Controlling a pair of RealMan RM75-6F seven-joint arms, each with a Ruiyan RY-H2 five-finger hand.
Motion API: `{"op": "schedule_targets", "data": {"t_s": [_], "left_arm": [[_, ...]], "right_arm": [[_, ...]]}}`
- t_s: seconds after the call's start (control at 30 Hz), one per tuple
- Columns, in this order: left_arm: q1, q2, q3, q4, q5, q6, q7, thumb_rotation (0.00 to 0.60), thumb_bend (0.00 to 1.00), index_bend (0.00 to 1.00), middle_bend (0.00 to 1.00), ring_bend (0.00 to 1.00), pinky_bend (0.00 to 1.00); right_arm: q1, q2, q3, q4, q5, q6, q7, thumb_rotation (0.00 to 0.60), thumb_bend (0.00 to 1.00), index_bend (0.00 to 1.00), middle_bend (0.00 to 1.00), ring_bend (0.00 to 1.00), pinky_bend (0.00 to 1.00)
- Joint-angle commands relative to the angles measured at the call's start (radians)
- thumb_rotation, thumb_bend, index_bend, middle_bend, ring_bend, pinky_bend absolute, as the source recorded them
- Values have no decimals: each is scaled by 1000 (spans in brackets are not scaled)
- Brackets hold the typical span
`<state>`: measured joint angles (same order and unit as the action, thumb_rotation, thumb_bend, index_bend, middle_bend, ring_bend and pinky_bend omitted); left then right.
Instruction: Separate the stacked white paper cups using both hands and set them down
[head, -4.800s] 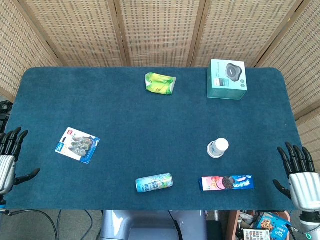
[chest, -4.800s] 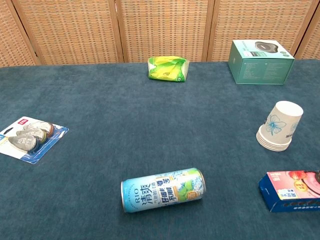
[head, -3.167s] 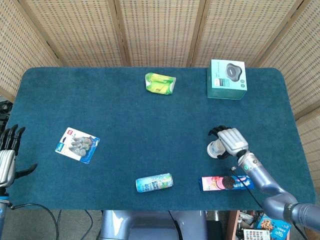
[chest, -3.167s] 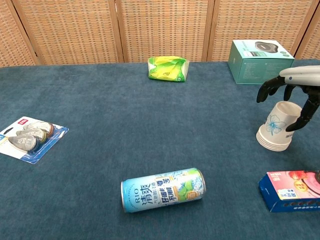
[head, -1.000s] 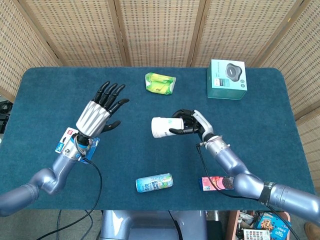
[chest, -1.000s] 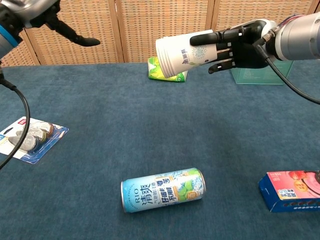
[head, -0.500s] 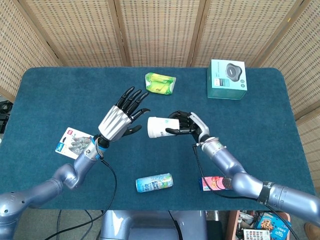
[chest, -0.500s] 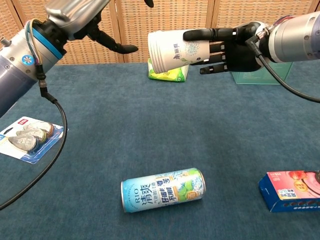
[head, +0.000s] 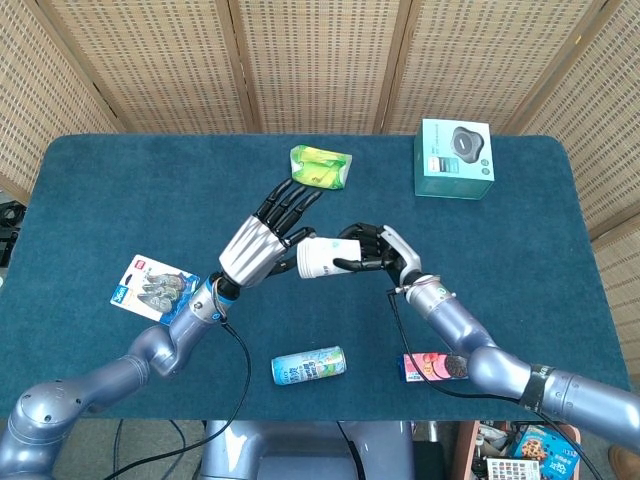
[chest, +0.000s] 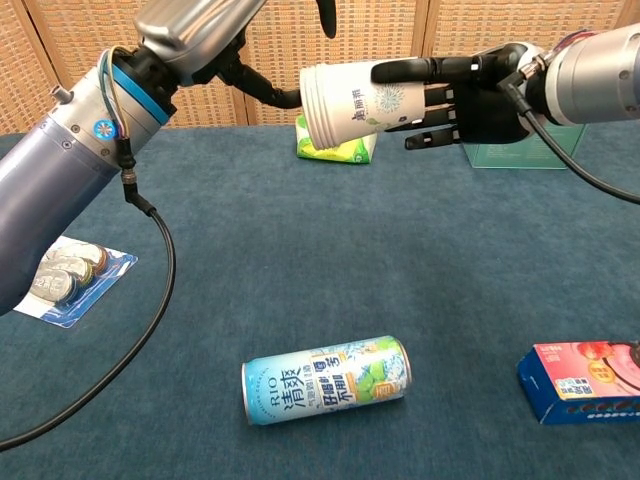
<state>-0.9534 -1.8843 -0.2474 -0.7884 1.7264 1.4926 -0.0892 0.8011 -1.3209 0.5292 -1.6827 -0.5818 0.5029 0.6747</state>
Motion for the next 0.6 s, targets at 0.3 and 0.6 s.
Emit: {"op": "schedule_targets", "data": {"t_s": [0.3, 0.6], "left_arm": [[-16, -16, 18, 29, -16, 22, 1, 600, 274, 505, 0, 0, 0], [-25, -26, 36, 47, -26, 25, -2, 600, 364, 543, 0, 0, 0]], "right_arm": [[-16, 7, 2, 11, -18, -18, 6, 600, 540, 584, 611, 514, 636], [-22, 4, 1, 23, -31, -33, 10, 600, 541, 584, 611, 514, 636]]}}
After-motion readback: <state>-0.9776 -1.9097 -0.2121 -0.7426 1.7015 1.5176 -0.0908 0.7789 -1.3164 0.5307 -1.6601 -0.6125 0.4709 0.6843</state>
